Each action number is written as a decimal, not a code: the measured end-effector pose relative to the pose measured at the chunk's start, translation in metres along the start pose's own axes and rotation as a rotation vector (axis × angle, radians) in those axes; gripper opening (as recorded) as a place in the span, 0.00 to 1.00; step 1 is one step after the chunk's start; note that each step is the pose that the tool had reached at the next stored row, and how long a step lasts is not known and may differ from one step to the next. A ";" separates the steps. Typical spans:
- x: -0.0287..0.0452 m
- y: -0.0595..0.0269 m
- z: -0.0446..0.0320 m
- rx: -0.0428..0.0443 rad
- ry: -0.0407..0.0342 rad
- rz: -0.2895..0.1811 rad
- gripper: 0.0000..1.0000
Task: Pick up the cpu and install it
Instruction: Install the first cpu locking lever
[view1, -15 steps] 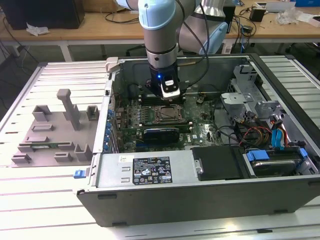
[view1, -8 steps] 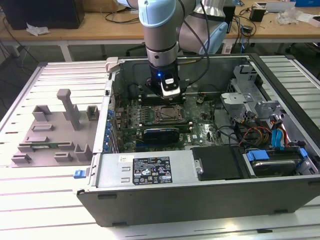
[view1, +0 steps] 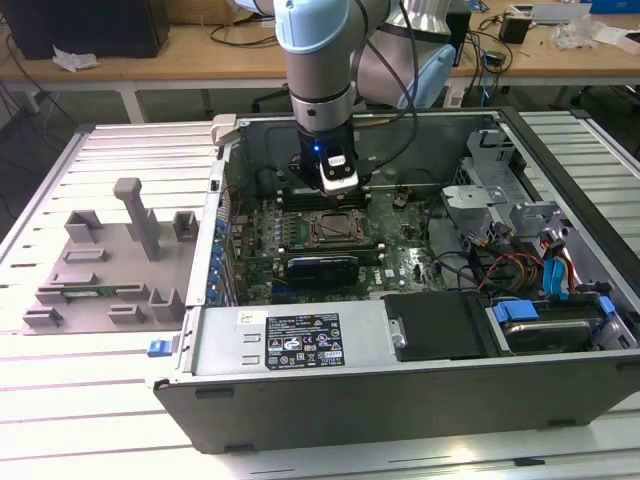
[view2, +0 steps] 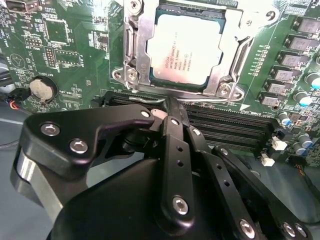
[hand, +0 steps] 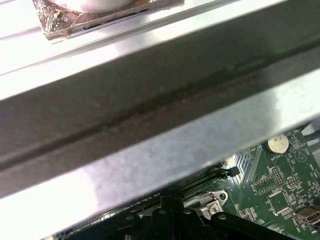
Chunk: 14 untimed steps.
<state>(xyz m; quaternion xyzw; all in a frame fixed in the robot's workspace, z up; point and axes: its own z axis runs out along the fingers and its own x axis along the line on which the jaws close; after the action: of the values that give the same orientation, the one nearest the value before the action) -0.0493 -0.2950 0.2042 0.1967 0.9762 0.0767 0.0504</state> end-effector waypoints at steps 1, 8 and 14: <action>0.0001 0.0000 0.0000 0.0001 -0.0002 0.001 0.11; 0.0003 -0.0002 0.0018 0.0006 -0.0014 0.003 0.11; -0.0005 -0.0004 0.0040 0.0123 -0.0063 0.002 0.11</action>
<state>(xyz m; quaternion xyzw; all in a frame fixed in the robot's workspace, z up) -0.0485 -0.2950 0.2003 0.1983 0.9762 0.0701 0.0522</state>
